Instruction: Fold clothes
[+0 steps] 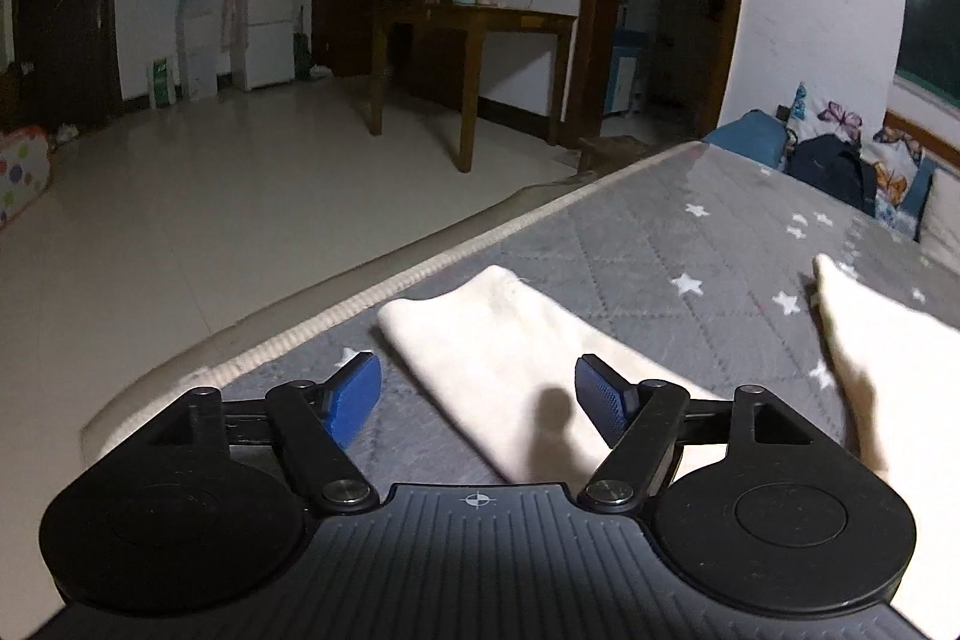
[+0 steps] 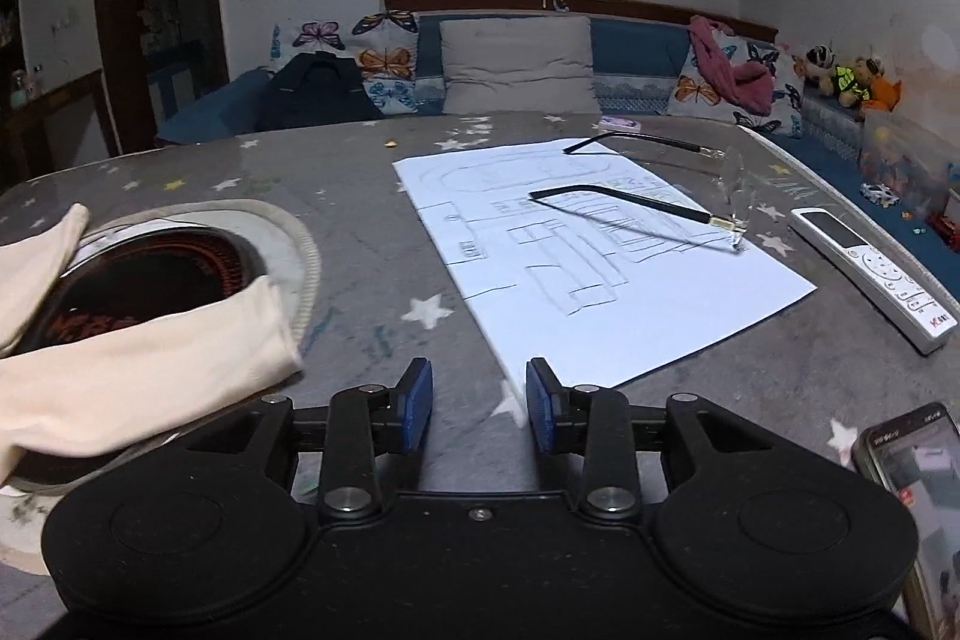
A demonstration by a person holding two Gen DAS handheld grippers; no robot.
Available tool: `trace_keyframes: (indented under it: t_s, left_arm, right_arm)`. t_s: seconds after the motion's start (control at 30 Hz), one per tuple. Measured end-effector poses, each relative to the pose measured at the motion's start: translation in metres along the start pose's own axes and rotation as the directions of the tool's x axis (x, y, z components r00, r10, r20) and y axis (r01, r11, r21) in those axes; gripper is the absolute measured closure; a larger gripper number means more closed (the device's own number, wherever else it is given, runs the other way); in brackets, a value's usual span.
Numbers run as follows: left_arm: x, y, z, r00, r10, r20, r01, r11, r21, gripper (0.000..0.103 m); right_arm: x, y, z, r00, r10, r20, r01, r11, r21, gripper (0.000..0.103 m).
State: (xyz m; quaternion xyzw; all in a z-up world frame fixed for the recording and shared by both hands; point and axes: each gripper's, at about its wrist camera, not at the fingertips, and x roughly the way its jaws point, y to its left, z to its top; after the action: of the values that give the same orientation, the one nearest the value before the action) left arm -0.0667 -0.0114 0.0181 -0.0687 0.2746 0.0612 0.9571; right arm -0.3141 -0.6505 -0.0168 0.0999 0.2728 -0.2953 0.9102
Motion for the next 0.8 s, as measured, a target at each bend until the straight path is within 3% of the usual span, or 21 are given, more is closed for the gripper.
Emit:
trace_keyframes:
  t_s: [0.4, 0.8]
  left_arm:
    - [0.013, -0.005, -0.005, 0.998, -0.047, -0.042, 0.046, 0.999, -0.026, 0.019]
    - [0.025, -0.021, -0.007, 0.996, -0.017, -0.082, 0.023, 0.997, 0.070, 0.007]
  right_arm:
    - [0.006, -0.007, 0.001, 1.000, 0.003, -0.004, -0.003, 1.000, -0.006, 0.052]
    - [0.007, -0.007, 0.002, 1.000, -0.023, -0.011, 0.023, 1.000, -0.002, 0.041]
